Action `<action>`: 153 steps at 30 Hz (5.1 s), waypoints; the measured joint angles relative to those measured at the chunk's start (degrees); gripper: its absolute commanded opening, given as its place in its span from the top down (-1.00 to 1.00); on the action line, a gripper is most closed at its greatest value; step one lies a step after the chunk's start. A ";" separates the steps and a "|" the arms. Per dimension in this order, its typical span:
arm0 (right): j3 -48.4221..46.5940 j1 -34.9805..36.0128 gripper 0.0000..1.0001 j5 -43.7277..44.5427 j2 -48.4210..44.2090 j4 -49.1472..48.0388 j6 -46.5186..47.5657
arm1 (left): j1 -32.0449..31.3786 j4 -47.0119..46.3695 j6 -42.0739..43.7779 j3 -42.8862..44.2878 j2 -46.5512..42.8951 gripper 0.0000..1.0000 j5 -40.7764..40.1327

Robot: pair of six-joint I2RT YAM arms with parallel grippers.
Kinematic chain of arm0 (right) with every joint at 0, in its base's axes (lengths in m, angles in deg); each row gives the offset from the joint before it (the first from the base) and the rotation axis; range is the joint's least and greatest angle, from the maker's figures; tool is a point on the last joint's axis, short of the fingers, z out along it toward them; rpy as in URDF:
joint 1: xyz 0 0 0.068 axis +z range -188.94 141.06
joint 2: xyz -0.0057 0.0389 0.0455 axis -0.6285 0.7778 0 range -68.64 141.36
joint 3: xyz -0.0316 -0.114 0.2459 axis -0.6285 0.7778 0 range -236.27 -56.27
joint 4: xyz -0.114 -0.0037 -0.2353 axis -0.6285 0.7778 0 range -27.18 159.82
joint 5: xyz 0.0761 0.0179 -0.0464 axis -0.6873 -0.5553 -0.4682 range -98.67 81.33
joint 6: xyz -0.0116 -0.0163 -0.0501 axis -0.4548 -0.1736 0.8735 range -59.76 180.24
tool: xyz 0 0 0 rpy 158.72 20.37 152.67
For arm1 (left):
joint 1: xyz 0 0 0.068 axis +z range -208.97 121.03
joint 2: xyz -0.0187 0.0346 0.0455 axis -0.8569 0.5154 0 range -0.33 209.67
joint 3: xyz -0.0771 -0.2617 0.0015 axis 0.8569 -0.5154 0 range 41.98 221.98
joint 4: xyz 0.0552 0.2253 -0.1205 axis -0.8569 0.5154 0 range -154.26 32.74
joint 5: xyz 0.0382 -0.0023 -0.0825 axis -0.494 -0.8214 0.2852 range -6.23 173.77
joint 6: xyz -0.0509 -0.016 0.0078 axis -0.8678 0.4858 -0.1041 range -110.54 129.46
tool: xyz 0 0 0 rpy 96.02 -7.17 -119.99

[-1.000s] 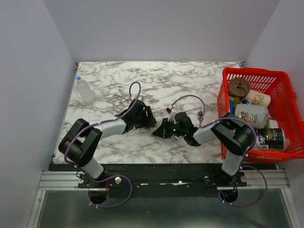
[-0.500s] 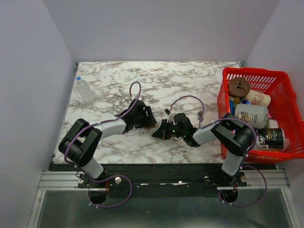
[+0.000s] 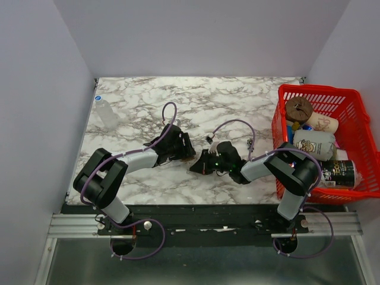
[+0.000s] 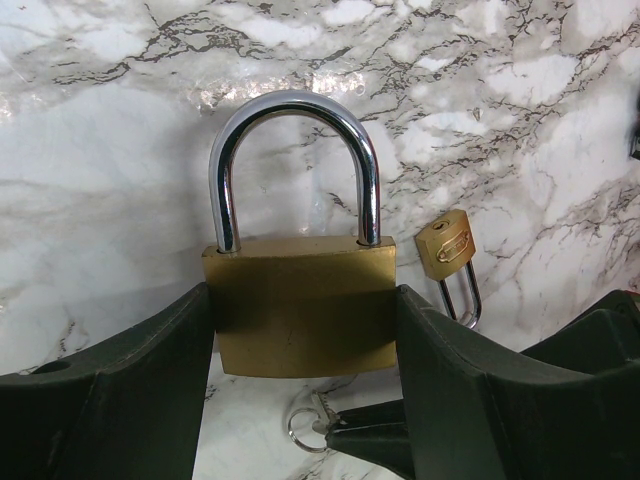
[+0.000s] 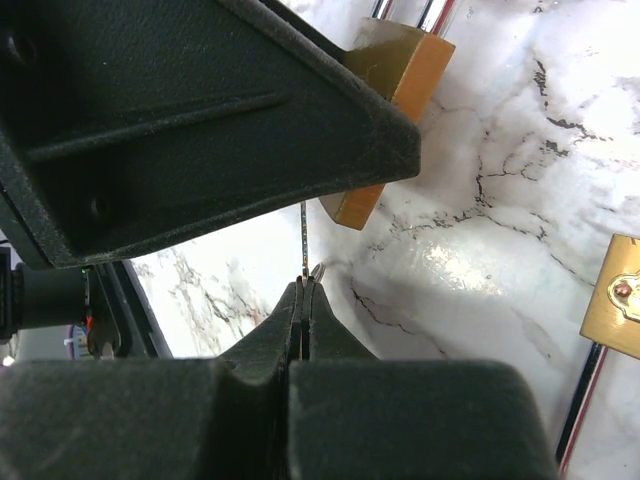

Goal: Unlock with the key

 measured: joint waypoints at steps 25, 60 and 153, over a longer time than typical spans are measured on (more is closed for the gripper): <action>0.00 -2.38 0.99 -2.40 3.04 -3.23 -5.79 | 0.00 0.02 0.20 0.00 -0.02 1.00 0.00; 0.00 -3.67 0.99 -2.54 5.53 -8.26 -8.83 | 0.00 0.00 0.22 0.00 0.00 1.00 -0.52; -3.93 -6.45 0.99 3.23 1.90 -13.79 -6.34 | 1.16 -8.28 -0.11 -0.39 -6.73 1.00 -2.60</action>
